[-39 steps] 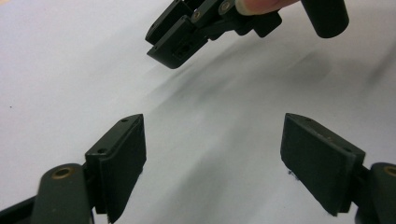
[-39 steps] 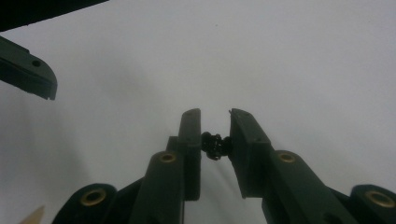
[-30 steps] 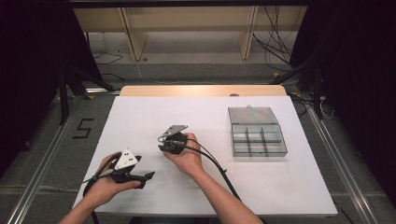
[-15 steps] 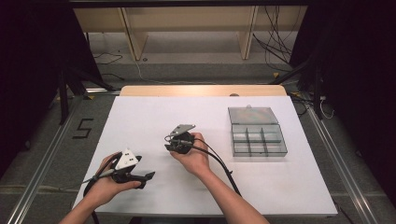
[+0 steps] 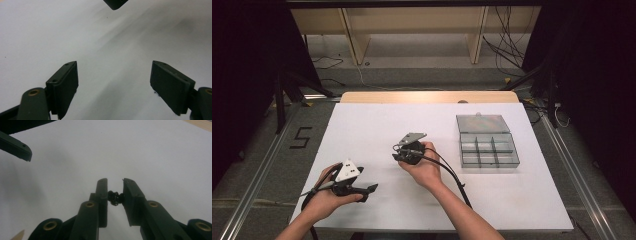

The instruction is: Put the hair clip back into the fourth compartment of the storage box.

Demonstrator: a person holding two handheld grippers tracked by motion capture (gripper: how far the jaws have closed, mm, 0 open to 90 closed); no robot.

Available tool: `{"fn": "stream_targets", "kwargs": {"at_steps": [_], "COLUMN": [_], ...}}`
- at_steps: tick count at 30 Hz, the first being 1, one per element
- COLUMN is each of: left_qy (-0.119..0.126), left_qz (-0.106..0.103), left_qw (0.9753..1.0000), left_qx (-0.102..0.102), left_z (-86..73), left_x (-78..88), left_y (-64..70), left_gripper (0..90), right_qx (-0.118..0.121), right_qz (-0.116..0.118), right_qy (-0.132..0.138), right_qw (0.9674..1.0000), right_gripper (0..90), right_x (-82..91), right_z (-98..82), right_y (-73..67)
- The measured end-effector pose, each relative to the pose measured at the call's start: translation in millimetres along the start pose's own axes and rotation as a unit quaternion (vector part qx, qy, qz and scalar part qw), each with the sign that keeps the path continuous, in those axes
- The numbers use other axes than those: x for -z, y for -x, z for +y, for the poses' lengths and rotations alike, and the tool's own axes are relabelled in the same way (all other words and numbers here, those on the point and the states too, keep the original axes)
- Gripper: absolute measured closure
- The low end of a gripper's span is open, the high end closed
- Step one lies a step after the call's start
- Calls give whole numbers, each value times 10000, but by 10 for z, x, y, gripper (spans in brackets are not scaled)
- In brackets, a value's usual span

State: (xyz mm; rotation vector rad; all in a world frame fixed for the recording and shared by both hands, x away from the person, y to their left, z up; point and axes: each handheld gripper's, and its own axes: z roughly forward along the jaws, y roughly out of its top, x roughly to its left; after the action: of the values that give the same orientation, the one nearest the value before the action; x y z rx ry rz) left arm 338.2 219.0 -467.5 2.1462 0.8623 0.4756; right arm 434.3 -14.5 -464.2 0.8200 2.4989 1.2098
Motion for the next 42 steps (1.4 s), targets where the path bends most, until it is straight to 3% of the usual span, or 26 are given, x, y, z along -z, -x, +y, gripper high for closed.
{"fn": "stream_targets", "kwargs": {"at_steps": [42], "left_qy": [-25], "left_qz": [3], "left_qw": [10000], "left_qx": [8], "left_z": [-6], "left_x": [-4], "left_y": [-6], "left_gripper": [224], "right_qx": [-150], "right_qz": [-134], "right_qy": [90], "right_qw": [9998], "right_gripper": [753], "right_x": [299], "right_z": [-133], "right_y": [130]}}
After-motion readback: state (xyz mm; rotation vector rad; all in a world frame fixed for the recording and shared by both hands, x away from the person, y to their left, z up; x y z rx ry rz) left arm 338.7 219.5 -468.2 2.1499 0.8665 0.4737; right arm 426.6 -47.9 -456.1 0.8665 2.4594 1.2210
